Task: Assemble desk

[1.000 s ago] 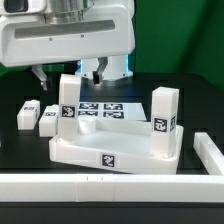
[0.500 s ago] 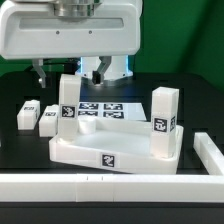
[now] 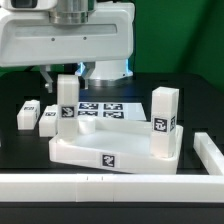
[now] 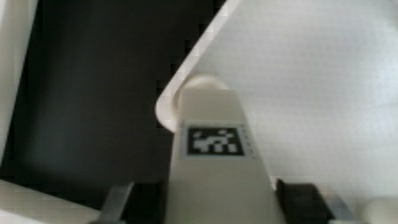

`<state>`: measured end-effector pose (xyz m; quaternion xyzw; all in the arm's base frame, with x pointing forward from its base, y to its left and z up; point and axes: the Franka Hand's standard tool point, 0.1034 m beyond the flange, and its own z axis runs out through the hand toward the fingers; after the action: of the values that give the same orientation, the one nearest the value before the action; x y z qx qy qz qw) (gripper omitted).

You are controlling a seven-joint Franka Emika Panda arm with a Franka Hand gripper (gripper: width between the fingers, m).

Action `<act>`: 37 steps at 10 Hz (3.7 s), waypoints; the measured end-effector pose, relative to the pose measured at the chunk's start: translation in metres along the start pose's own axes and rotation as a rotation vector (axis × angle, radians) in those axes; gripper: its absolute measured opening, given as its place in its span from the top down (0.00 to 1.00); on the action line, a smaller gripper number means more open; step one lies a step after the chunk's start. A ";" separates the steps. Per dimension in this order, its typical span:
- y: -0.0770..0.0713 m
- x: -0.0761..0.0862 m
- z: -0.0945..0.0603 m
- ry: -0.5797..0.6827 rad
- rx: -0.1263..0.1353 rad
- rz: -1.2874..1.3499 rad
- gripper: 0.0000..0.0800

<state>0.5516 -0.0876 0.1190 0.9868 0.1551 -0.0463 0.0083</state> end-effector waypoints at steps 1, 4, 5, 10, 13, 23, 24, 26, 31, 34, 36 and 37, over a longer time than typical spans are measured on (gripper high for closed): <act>0.000 0.000 0.000 0.000 0.000 0.000 0.64; 0.000 0.000 0.000 0.001 0.000 0.019 0.64; 0.000 0.000 0.000 0.001 0.001 0.078 0.64; -0.001 0.000 0.000 0.015 0.026 0.517 0.64; -0.003 0.002 0.001 0.032 0.059 0.788 0.64; -0.024 0.019 0.000 0.031 0.149 1.557 0.64; -0.025 0.019 0.000 0.026 0.157 1.600 0.64; -0.027 0.020 0.000 0.027 0.152 1.564 0.54; -0.033 0.026 -0.003 0.054 0.133 1.179 0.20; -0.032 0.021 -0.002 0.069 0.121 0.900 0.19; -0.027 0.015 0.002 0.076 0.112 0.712 0.19; -0.025 0.013 0.003 0.078 0.110 0.650 0.19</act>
Offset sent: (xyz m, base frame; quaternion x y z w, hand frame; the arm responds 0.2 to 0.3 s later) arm 0.0000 0.0000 0.0000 0.0000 0.0000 0.0000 1.0000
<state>0.5565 -0.0603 0.1151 0.9847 -0.1702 -0.0115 -0.0365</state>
